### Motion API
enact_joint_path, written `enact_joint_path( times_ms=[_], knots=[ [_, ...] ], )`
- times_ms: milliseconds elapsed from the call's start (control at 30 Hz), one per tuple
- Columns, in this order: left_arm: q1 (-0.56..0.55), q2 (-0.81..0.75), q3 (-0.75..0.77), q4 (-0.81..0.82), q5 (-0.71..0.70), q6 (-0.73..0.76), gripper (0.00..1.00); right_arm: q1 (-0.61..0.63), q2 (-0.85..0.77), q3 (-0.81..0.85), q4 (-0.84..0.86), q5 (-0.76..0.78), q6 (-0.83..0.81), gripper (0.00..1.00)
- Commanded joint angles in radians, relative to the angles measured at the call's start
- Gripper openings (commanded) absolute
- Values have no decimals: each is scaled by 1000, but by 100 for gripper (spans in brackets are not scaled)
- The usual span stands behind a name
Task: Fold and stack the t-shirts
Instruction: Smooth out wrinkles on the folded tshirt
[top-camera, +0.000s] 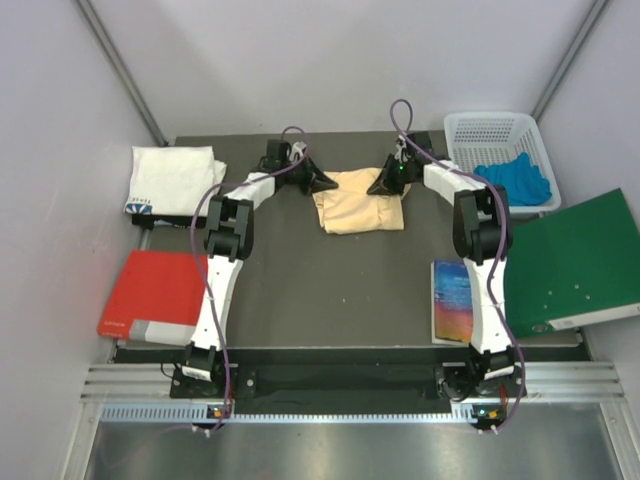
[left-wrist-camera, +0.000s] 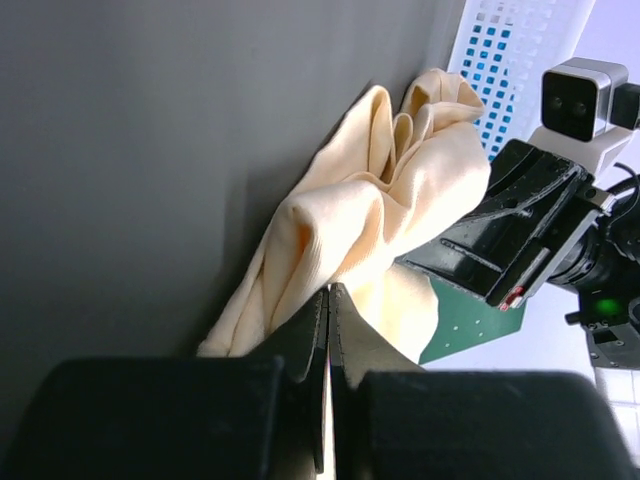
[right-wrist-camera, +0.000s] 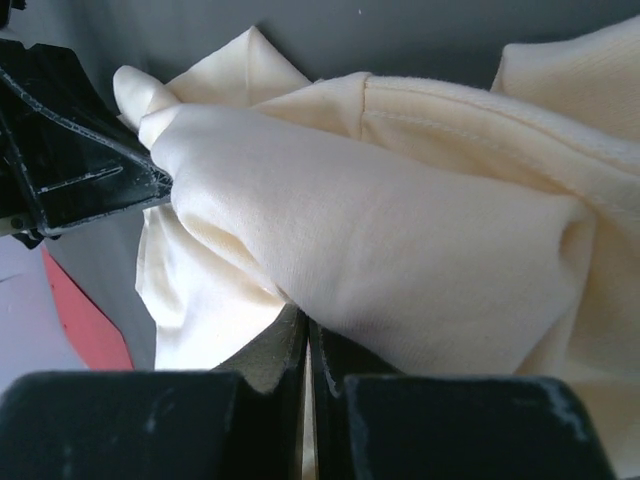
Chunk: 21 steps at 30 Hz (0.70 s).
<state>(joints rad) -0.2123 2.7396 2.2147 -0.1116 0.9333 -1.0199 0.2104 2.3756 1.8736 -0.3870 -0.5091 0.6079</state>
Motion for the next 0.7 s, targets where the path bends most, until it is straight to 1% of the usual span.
enact_joint_path(
  times_ms=[0, 100, 167, 267, 300, 333, 400, 433, 467, 500, 533, 567, 633, 667],
  knots=[
    [50, -24, 26, -146, -93, 122, 0, -65, -22, -37, -30, 238, -98, 0],
    [48, -57, 28, -71, -42, 101, 0, -63, -70, -65, 8, 199, -108, 0],
    [45, -115, 13, -36, -5, 80, 0, -63, -96, -74, 20, 190, -112, 0],
    [36, -227, -70, 12, 19, 69, 0, -63, -162, -85, 27, 158, -114, 0],
    [31, -257, -135, 16, 21, 72, 0, -63, -199, -88, 20, 153, -117, 0],
    [30, -320, -170, 16, 21, 89, 0, -63, -220, -93, 13, 155, -122, 1],
    [25, -378, -258, -20, -3, 133, 0, -65, -280, -106, -24, 171, -135, 9],
    [24, -427, -288, -66, -11, 179, 0, -65, -297, -111, -44, 182, -143, 14],
    [22, -449, -315, -92, -16, 202, 0, -66, -315, -125, -62, 190, -149, 24],
    [18, -466, -352, -136, -36, 228, 0, -66, -347, -139, -82, 188, -167, 28],
    [14, -492, -366, -178, -48, 292, 2, -65, -363, -152, -123, 196, -178, 32],
    [5, -504, -378, -279, -71, 326, 6, -63, -396, -192, -145, 202, -186, 43],
    [-5, -535, -414, -354, -126, 413, 16, -63, -433, -246, -186, 213, -212, 50],
    [-18, -547, -430, -400, -142, 432, 33, -63, -470, -302, -193, 219, -220, 57]
  ],
)
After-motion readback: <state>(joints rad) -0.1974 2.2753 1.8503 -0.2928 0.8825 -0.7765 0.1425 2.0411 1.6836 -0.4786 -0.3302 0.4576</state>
